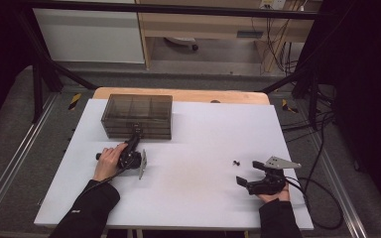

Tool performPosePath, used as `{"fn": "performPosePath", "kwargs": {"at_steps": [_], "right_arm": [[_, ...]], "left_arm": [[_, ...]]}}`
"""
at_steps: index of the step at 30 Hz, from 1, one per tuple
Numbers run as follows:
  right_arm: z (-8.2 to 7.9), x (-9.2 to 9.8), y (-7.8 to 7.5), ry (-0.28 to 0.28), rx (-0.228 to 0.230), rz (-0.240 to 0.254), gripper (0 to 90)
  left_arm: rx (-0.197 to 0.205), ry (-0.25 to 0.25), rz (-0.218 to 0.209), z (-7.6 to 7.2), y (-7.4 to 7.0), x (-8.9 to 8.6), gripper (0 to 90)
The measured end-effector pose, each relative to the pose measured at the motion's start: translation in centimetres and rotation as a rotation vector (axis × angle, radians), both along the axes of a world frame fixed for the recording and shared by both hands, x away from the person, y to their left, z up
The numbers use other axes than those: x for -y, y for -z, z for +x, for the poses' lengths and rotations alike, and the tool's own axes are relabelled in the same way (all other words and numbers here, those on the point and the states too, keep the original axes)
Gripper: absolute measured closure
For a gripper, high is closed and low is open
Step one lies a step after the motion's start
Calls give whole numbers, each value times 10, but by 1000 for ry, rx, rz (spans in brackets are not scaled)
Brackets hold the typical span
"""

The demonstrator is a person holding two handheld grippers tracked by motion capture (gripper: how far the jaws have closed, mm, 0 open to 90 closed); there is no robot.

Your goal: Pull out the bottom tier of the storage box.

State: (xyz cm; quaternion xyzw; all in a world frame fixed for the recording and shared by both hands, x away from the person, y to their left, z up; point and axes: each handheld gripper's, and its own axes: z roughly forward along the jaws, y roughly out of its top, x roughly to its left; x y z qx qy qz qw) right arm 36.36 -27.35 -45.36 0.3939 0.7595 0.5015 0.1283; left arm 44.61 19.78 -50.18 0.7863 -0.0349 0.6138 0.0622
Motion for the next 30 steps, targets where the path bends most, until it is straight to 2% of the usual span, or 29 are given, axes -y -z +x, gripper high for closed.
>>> {"fn": "performPosePath", "kwargs": {"at_steps": [14,30], "right_arm": [[0,0,0,0,-1,0,6],[0,0,0,1,-4,0,6]], "left_arm": [[28,3,37,-1,3,1,796],[41,6,42,-1,4,1,805]]}}
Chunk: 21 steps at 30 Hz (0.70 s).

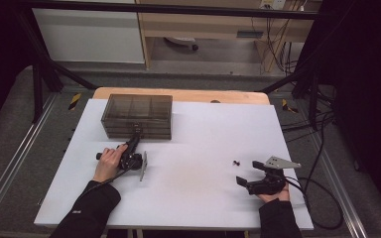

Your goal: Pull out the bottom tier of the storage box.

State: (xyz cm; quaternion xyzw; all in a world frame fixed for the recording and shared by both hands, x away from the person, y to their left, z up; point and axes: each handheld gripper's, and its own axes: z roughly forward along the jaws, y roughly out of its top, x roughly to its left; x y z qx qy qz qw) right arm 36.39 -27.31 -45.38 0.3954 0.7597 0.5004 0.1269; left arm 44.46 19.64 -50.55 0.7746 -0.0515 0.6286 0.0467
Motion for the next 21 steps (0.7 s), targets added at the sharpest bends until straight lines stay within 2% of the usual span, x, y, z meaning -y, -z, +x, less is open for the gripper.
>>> {"fn": "performPosePath", "kwargs": {"at_steps": [21], "right_arm": [[0,0,0,0,3,1,6]], "left_arm": [[-9,1,10,-11,-1,0,804]]}}
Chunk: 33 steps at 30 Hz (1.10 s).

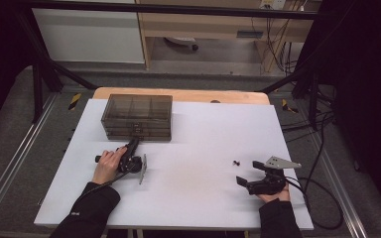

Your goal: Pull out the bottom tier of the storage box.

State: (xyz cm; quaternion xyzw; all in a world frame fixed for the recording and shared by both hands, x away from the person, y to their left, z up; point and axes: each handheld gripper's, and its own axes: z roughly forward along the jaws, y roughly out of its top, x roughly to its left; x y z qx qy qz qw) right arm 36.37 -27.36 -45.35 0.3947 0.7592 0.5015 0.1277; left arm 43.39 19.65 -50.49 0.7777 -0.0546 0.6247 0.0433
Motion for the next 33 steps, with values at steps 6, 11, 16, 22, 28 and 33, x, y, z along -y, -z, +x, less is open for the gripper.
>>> {"fn": "performPosePath", "kwargs": {"at_steps": [6,11,16,22,28,33], "right_arm": [[0,0,0,1,-2,1,6],[0,0,0,0,-1,0,6],[0,0,0,-1,0,0,6],[0,0,0,0,-1,-1,6],[0,0,0,0,-1,-1,6],[0,0,0,0,-1,-2,6]], "left_arm": [[-22,6,-1,-1,-2,-1,790],[-38,0,-40,-1,-9,-5,655],[-63,-2,-38,2,-14,-5,610],[-108,-19,-41,7,-17,-4,581],[-111,-20,-22,8,-16,-3,625],[-90,-21,-8,9,-15,-4,655]]}}
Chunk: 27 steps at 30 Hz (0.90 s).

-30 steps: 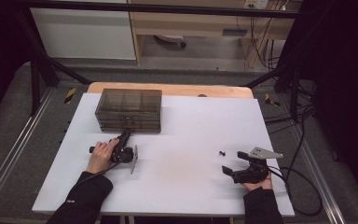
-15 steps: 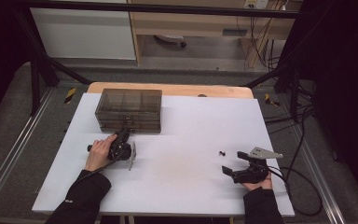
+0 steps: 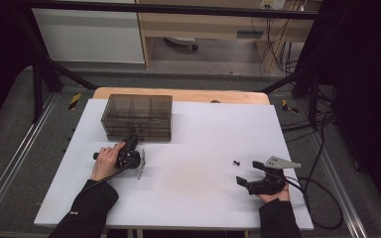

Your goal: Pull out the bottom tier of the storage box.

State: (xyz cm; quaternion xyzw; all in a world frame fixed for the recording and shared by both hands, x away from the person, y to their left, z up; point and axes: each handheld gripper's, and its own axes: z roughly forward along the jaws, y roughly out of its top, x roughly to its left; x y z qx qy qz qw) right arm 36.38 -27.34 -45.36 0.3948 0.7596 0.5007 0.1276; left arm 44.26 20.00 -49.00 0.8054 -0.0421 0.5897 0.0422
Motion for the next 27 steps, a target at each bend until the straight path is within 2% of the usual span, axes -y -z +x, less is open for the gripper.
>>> {"fn": "performPosePath", "kwargs": {"at_steps": [3,11,27], "right_arm": [[0,0,0,-1,0,0,6],[0,0,0,-2,0,-1,6],[0,0,0,-1,-3,-1,6]], "left_arm": [[0,-2,-3,0,-1,0,678],[14,-2,-1,-2,1,0,682],[16,-7,-8,-5,1,1,685]]}}
